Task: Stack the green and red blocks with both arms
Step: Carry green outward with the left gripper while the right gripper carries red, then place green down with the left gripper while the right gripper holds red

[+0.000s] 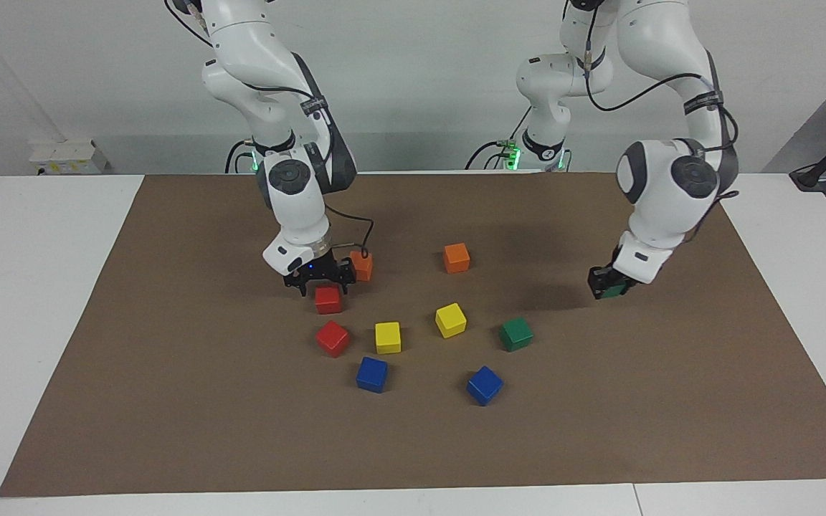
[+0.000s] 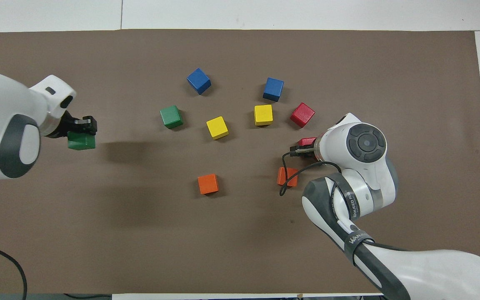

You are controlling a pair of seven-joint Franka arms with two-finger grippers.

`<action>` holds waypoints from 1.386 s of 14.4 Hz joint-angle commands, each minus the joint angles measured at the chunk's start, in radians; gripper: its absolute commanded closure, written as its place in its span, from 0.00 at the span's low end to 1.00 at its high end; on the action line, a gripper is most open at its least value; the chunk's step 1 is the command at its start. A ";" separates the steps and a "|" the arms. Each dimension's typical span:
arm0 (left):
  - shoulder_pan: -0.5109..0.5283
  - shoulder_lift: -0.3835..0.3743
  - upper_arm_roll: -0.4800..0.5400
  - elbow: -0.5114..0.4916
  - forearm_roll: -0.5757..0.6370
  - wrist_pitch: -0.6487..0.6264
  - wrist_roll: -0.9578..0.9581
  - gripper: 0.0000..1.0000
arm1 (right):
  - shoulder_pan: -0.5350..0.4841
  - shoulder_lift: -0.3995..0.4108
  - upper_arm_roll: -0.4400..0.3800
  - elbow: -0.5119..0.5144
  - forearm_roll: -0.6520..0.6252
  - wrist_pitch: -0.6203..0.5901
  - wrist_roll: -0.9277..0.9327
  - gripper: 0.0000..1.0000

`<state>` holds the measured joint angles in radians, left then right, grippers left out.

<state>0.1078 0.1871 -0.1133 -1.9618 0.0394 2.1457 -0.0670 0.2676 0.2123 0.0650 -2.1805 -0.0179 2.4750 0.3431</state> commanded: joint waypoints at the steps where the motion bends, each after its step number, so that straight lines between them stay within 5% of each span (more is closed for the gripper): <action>1: 0.125 -0.017 -0.016 -0.054 0.007 0.040 0.185 1.00 | -0.001 0.007 -0.002 0.017 -0.002 0.007 -0.006 0.79; 2: 0.156 -0.017 -0.014 -0.090 0.007 0.084 0.229 1.00 | -0.001 0.007 -0.002 0.028 -0.002 -0.007 -0.006 1.00; 7: 0.214 0.017 -0.013 -0.144 0.007 0.201 0.309 1.00 | -0.198 0.013 -0.007 0.278 0.000 -0.289 -0.287 1.00; 11: 0.216 0.038 -0.013 -0.146 0.007 0.223 0.325 1.00 | -0.381 0.033 -0.007 0.275 0.001 -0.222 -0.542 1.00; 17: 0.228 0.045 -0.011 -0.170 0.007 0.267 0.337 0.95 | -0.447 0.036 -0.007 0.173 0.003 -0.128 -0.550 1.00; 18: 0.228 0.045 -0.011 -0.170 0.007 0.267 0.349 0.14 | -0.447 0.036 -0.007 0.170 0.003 -0.125 -0.550 1.00; 19: 0.231 0.045 -0.011 -0.170 0.007 0.266 0.357 0.00 | -0.453 0.038 -0.007 0.169 0.003 -0.125 -0.550 1.00; 20: 0.231 0.045 -0.011 -0.166 0.007 0.264 0.365 0.00 | -0.456 0.041 -0.007 0.166 0.003 -0.123 -0.550 1.00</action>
<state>0.3216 0.2401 -0.1157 -2.1104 0.0394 2.3831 0.2680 -0.1656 0.2683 0.0448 -1.9912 -0.0196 2.3335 -0.2008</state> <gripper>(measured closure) 0.445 0.449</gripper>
